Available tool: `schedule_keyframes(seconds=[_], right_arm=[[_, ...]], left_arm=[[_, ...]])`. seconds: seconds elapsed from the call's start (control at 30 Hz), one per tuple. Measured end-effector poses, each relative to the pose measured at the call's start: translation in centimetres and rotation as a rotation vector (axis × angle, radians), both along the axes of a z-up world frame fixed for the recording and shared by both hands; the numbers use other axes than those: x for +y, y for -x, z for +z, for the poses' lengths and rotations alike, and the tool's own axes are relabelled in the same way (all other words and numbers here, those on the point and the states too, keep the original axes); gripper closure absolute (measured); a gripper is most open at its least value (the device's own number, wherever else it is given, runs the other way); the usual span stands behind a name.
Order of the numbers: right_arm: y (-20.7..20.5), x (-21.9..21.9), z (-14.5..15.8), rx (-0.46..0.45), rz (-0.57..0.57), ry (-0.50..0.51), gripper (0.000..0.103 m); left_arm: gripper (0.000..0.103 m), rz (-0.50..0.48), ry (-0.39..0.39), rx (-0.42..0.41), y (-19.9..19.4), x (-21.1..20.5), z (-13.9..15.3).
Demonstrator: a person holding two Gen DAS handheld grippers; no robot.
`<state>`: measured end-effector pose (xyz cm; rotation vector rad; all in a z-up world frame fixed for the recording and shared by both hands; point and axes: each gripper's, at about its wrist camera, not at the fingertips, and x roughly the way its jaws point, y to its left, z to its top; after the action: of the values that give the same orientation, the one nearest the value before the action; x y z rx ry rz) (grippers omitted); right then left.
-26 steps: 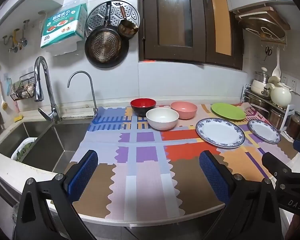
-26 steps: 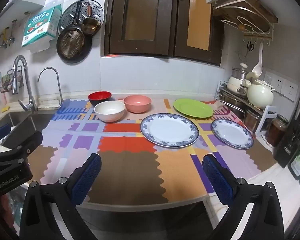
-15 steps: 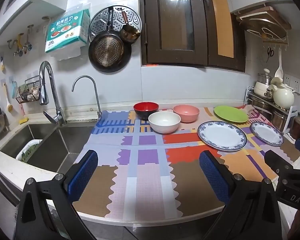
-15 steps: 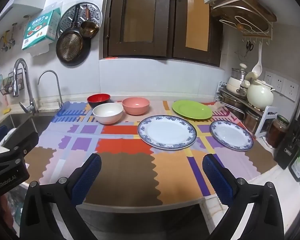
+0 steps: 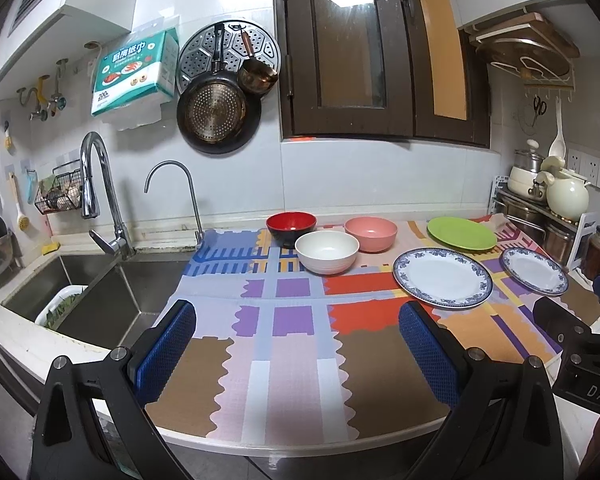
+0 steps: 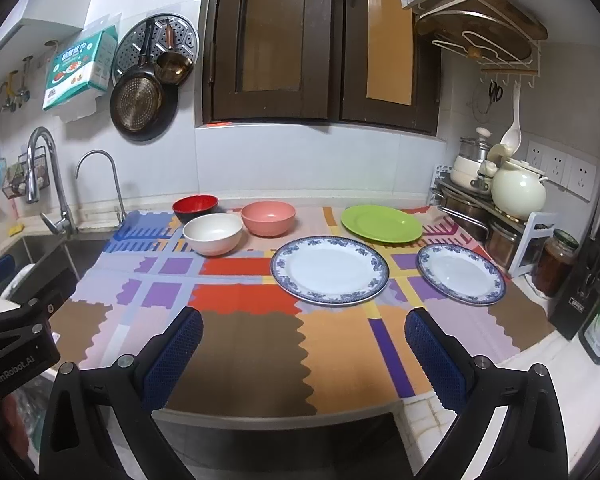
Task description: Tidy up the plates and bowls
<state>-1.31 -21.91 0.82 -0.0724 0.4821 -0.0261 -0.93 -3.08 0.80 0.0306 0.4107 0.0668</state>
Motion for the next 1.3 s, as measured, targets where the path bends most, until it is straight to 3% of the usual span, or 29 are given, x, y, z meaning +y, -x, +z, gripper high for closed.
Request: schedule_keyframes(seconds=[1.3], right_arm=[[-0.05, 0.38, 0.79, -0.03, 0.013, -0.002, 0.001]], left_arm=[[0.0, 0.0, 0.002, -0.018, -0.21, 0.39, 0.61]])
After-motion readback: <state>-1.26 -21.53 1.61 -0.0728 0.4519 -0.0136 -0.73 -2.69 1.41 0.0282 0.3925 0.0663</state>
